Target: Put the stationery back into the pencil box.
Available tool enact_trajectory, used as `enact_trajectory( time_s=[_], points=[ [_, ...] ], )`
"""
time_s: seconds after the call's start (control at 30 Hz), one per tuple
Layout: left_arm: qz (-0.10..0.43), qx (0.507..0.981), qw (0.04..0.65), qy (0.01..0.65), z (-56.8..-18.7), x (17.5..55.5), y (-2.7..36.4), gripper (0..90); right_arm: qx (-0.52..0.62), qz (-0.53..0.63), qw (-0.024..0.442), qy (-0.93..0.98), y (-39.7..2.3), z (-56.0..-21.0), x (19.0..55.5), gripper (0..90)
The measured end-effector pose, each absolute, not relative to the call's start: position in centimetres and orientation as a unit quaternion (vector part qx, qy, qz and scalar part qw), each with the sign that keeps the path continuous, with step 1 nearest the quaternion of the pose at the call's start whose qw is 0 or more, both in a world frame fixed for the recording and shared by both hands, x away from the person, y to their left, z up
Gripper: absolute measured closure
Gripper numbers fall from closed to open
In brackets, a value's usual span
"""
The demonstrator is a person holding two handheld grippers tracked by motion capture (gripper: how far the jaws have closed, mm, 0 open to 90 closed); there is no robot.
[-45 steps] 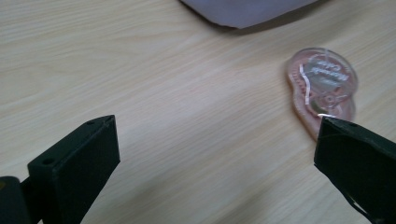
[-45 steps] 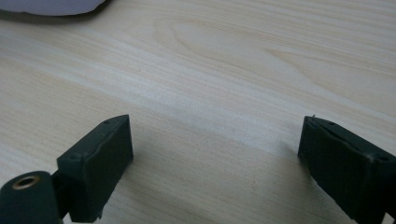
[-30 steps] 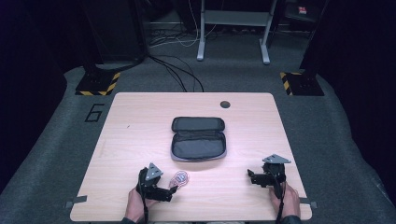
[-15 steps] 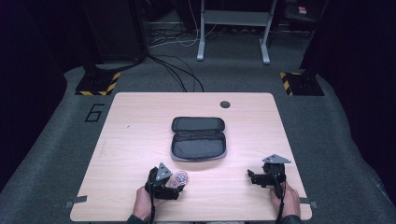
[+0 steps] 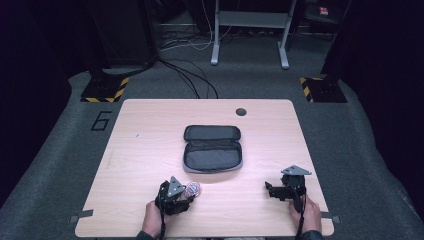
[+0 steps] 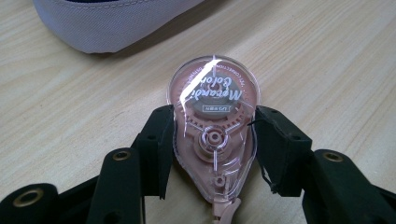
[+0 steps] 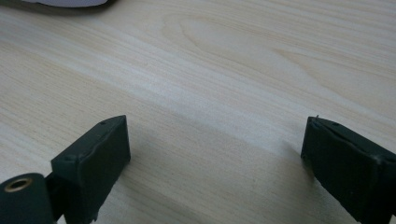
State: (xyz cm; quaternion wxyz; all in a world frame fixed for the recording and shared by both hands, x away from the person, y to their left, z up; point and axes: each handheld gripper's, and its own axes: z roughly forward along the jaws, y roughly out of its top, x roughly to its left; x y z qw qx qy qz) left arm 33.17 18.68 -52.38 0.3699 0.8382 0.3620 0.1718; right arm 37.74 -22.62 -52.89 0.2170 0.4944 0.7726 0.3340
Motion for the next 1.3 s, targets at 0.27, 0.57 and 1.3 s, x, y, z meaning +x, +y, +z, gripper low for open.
enact_trajectory(
  time_s=[0.27,0.57,1.3],
  points=[
    [0.168,0.829,0.391,0.362,-52.5,32.6,19.1,50.2,0.495,0.334,0.217,0.772,-22.6,-52.9,37.7,7.4],
    [0.176,0.825,0.397,0.363,-52.0,32.2,19.5,50.2,0.495,0.334,0.217,0.772,-22.6,-52.9,37.7,7.4],
    [0.167,0.829,0.414,0.337,-48.0,32.9,19.0,50.2,0.495,0.335,0.216,0.772,-22.6,-52.9,37.7,7.3]
  ],
)
